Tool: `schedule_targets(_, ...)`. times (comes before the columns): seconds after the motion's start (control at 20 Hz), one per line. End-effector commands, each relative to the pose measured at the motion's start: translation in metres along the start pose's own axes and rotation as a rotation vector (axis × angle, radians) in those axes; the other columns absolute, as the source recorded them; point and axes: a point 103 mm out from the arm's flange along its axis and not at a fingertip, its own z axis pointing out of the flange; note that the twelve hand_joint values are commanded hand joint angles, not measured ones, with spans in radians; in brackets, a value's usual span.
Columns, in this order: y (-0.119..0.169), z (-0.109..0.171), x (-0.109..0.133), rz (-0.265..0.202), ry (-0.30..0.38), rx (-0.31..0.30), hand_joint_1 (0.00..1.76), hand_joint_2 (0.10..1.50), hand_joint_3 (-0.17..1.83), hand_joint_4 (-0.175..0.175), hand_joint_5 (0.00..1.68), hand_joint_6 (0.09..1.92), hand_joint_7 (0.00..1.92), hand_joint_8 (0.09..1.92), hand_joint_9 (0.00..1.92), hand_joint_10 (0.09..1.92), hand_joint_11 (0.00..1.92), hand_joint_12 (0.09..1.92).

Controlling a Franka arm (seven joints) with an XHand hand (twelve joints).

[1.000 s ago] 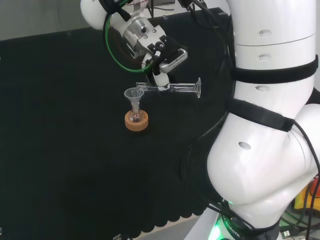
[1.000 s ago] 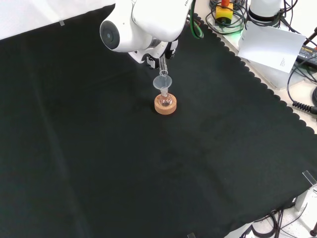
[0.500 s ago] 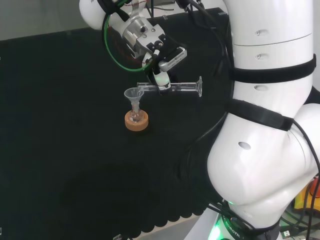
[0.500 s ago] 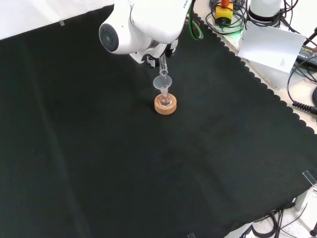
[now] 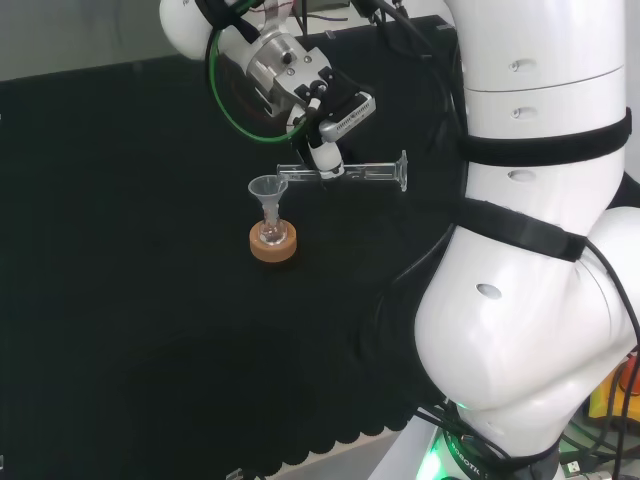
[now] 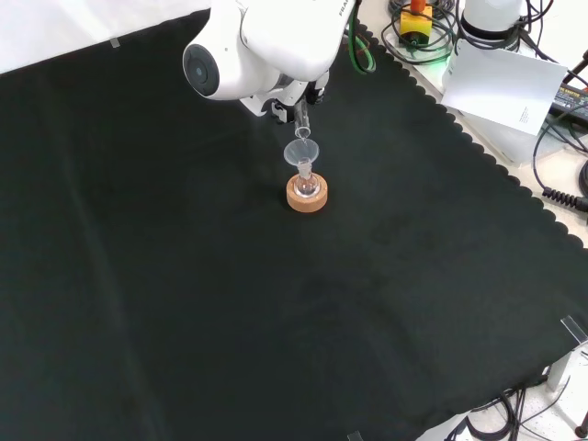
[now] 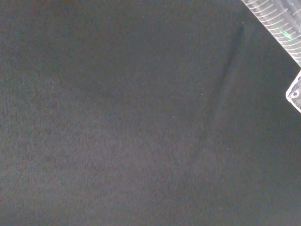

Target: Pour the water from the graduated cylinder into the round-bottom flask.

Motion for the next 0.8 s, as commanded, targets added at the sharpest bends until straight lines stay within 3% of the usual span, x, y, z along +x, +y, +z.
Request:
schedule_targets(0.05,0.0001,-0.0005,0.0001,0.003,-0.005,0.004,1.33,1.22,0.00,-0.074,0.85,0.85,0.77,1.35,1.10,0.52,0.97,0.88)
schedule_targets(0.8,0.0001,-0.0026,0.0014,0.005,-0.011,0.018,1.33,1.22,0.00,-0.074,0.85,0.86,0.77,1.35,1.10,0.52,0.97,0.88)
